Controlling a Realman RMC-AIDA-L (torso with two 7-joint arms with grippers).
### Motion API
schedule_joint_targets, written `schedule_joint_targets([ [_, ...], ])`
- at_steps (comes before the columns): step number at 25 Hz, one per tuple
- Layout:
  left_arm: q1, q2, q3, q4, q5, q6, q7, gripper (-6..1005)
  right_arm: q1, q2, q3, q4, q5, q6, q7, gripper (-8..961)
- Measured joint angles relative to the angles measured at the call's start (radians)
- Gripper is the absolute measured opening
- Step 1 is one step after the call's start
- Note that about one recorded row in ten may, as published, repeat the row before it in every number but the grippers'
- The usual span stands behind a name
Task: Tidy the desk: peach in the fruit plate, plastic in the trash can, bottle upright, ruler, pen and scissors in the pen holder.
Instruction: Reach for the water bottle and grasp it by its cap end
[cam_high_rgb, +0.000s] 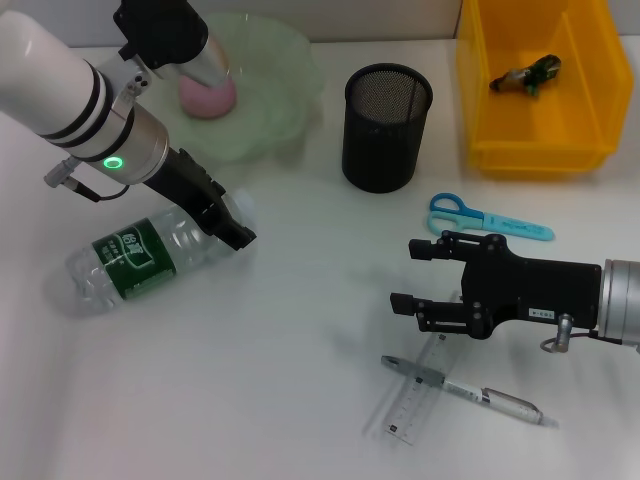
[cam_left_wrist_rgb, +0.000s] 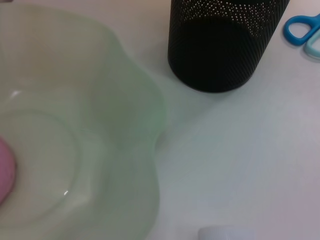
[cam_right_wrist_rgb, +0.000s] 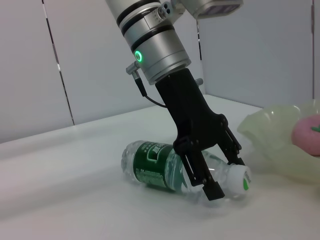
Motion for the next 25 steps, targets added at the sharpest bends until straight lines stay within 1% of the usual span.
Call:
schedule_joint_targets([
  [9, -0.001, 0.0, 0.0, -0.007, 0.0, -0.002, 0.001, 788, 0.0, 0.0, 0.0, 0.0, -0.001, 0.0, -0.001, 741],
  [17, -0.001, 0.0, 0.023, -0.01, -0.005, -0.003, -0.001, 788, 0.0, 0.0, 0.0, -0.001, -0.002, 0.0, -0.001, 741],
  [25, -0.001, 0.0, 0.019, -0.01, -0.006, -0.002, 0.0, 626, 0.002, 0.0, 0.0, -0.001, -0.002, 0.0, 0.001, 741],
])
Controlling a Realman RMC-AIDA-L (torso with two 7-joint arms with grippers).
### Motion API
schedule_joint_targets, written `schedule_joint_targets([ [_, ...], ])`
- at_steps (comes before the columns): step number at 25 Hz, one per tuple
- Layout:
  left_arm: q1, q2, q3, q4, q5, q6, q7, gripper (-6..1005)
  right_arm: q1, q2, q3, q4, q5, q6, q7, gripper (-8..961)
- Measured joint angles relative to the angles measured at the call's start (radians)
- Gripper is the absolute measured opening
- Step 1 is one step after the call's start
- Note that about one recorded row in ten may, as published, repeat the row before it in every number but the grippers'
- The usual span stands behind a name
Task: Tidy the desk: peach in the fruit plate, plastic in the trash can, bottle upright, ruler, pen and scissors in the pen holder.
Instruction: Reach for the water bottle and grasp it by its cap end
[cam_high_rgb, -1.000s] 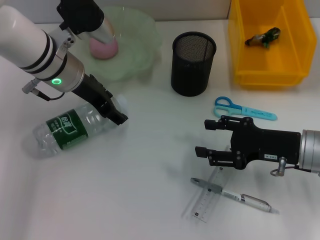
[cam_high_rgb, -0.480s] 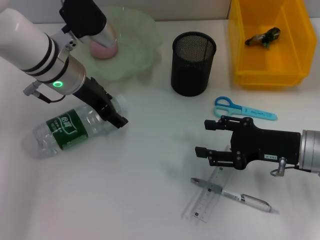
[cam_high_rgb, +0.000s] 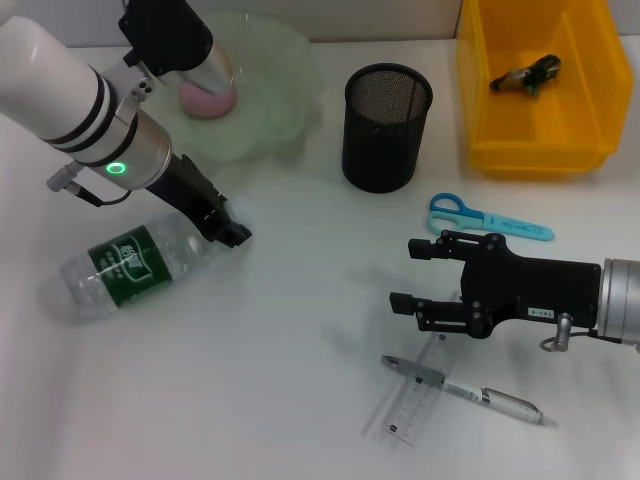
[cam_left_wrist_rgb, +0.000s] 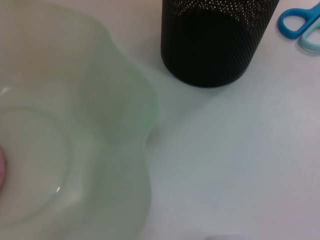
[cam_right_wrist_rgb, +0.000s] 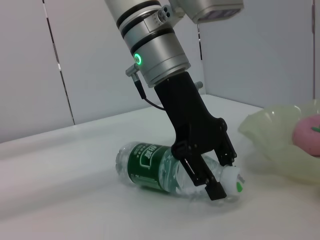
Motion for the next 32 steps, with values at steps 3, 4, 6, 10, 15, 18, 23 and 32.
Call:
schedule_joint_targets([
  [3, 0.0, 0.0, -0.001, 0.001, 0.0, 0.0, 0.001, 565, 0.002, 0.0, 0.0, 0.0, 0.0, 0.0, 0.001, 741],
  [4, 0.0, 0.0, 0.002, 0.002, -0.001, 0.0, 0.002, 535, 0.002, 0.0, 0.0, 0.0, 0.0, 0.0, 0.001, 741],
  [6, -0.003, 0.0, 0.003, 0.001, -0.001, 0.0, 0.002, 476, 0.003, 0.0, 0.0, 0.0, 0.002, 0.0, 0.001, 741],
  [10, -0.006, 0.0, 0.003, 0.0, 0.001, 0.0, 0.002, 446, 0.004, 0.0, 0.0, 0.0, 0.003, 0.0, 0.001, 741],
  [15, -0.009, 0.0, 0.003, 0.0, 0.001, 0.0, 0.003, 446, 0.007, 0.0, 0.0, 0.0, 0.005, 0.0, 0.001, 741],
  [18, -0.01, 0.0, 0.003, 0.0, 0.001, 0.0, 0.003, 446, 0.008, 0.0, 0.0, 0.0, 0.006, 0.001, 0.001, 741],
  [23, -0.011, 0.001, 0.003, 0.0, 0.001, 0.0, 0.003, 446, 0.009, 0.0, 0.0, 0.0, 0.008, 0.002, 0.001, 741],
  [32, -0.011, 0.002, 0.003, 0.002, -0.001, 0.003, 0.006, 446, 0.009, 0.0, 0.0, 0.001, 0.008, 0.011, 0.001, 741],
])
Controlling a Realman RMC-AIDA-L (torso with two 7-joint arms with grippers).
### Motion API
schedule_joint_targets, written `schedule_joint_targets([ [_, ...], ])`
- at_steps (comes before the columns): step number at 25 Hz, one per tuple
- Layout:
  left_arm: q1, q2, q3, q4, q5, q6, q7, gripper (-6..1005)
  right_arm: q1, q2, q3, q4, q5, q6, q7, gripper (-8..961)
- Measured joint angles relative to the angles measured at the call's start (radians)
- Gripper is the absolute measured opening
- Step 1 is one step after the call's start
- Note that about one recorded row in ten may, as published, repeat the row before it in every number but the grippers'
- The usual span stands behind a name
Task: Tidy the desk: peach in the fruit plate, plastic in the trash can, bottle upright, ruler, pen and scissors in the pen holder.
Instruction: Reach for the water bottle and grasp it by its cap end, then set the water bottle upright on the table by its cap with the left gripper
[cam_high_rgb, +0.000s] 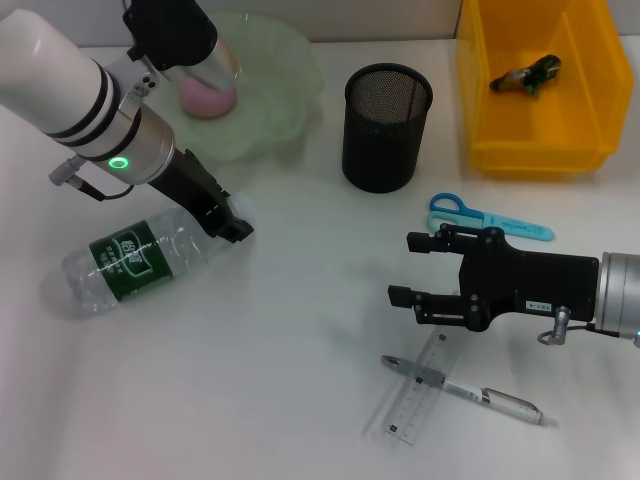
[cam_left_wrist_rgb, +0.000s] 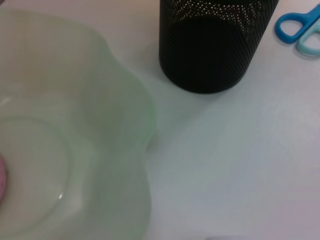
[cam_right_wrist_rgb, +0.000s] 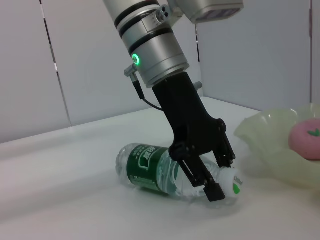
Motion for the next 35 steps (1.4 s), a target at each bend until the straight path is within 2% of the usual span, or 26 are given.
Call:
schedule_joint_targets([
  [13, 0.004, 0.001, -0.013, 0.019, -0.03, 0.024, 0.015, 447, 0.0, 0.0, 0.0, 0.003, 0.0, 0.002, -0.002, 741],
  [22, 0.011, 0.004, -0.109, 0.07, -0.049, 0.109, 0.064, 447, 0.0, 0.0, 0.0, -0.001, 0.0, 0.003, -0.001, 741],
  [32, 0.022, 0.009, -0.286, 0.145, -0.096, 0.253, 0.164, 447, 0.002, 0.0, 0.001, -0.001, 0.0, 0.003, 0.001, 741],
  [35, 0.032, 0.012, -0.298, 0.166, -0.112, 0.277, 0.175, 447, 0.003, 0.0, 0.002, -0.001, 0.0, 0.003, 0.002, 741],
])
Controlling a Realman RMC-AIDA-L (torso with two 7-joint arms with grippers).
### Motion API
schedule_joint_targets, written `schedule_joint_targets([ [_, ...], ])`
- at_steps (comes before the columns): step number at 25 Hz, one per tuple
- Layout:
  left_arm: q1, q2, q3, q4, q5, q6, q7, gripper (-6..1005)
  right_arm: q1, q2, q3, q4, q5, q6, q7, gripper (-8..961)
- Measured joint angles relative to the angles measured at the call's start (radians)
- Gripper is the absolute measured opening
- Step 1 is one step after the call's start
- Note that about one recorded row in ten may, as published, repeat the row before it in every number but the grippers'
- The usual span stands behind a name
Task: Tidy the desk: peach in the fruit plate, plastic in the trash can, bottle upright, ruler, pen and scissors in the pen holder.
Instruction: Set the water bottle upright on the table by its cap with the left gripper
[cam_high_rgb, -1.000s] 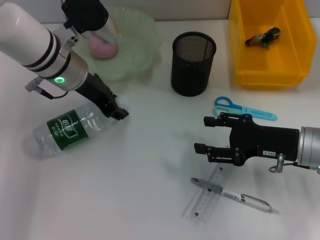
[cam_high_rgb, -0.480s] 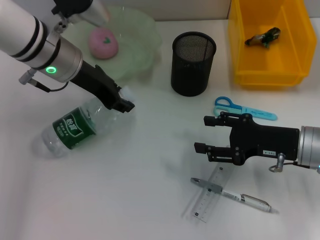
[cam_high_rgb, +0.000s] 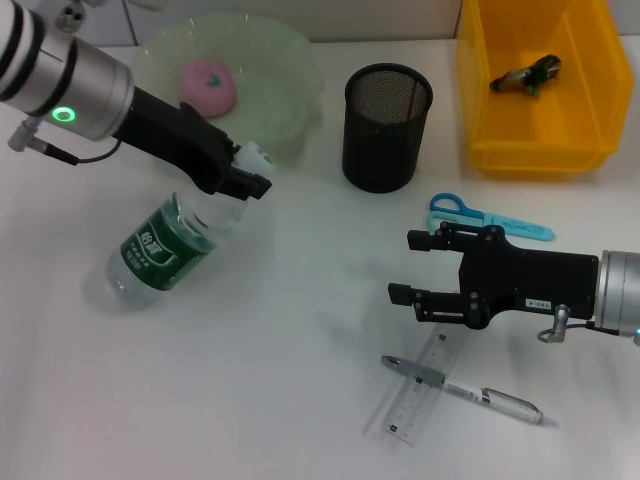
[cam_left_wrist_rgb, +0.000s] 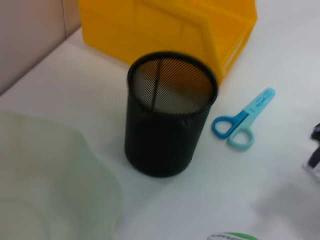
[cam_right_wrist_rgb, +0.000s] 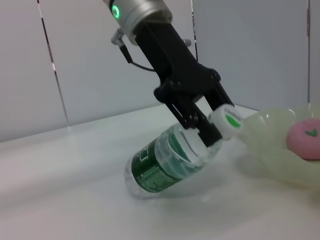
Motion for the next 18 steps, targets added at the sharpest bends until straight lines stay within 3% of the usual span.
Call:
schedule_joint_targets([
  [10, 0.048, 0.036, -0.023, 0.039, -0.135, 0.069, 0.036, 447, 0.001, 0.0, 0.0, 0.0, 0.002, -0.002, 0.001, 741],
  [18, 0.087, 0.044, -0.029, 0.055, -0.208, 0.075, 0.072, 447, 0.005, 0.0, 0.0, 0.0, 0.003, -0.003, 0.001, 741],
])
